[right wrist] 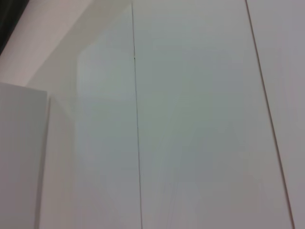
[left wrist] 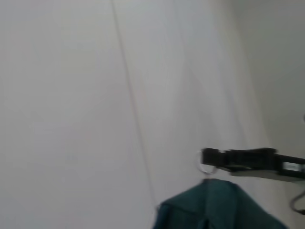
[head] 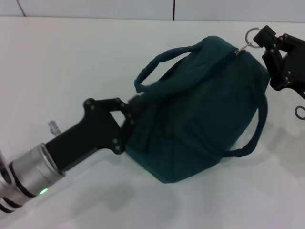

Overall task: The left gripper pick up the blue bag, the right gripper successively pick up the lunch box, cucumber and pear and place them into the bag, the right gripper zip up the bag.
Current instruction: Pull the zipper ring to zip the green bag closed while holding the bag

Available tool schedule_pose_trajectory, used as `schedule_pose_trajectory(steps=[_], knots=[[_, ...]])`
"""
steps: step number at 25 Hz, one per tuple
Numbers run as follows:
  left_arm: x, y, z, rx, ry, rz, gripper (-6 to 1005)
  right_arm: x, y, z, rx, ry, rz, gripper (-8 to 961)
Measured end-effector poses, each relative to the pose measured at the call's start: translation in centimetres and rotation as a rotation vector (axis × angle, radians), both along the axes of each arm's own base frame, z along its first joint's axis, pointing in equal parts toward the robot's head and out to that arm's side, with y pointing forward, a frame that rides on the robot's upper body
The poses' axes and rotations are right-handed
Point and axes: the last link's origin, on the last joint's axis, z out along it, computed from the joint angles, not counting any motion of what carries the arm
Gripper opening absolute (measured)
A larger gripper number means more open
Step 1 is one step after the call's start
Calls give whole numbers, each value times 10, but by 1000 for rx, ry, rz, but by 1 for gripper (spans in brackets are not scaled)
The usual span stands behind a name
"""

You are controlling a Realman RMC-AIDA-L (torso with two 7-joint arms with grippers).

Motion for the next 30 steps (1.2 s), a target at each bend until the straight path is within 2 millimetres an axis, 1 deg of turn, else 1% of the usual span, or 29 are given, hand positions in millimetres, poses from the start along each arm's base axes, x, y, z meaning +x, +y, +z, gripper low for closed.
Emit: schedule_pose_trajectory(steps=[6,14,18,22,26,30], knots=[[-6,2,11,4,-34,42,47,7,0,0,-6,1,-34,17],[-9,3,14,8,-31,50,48,16,3,1,-18,21,-104,18],[-9,3,14,6,-25,48,48,16,5,2,-38,29,-113,18],[-8,4,11,5,-20,44,48,18,4,5,-32,35,-114,64],[-7,4,11,4,-20,41,49,24,3,10,-10,47,-141,110],[-6,4,10,4,-21,40,49,30,2,13,16,23,-153,253]])
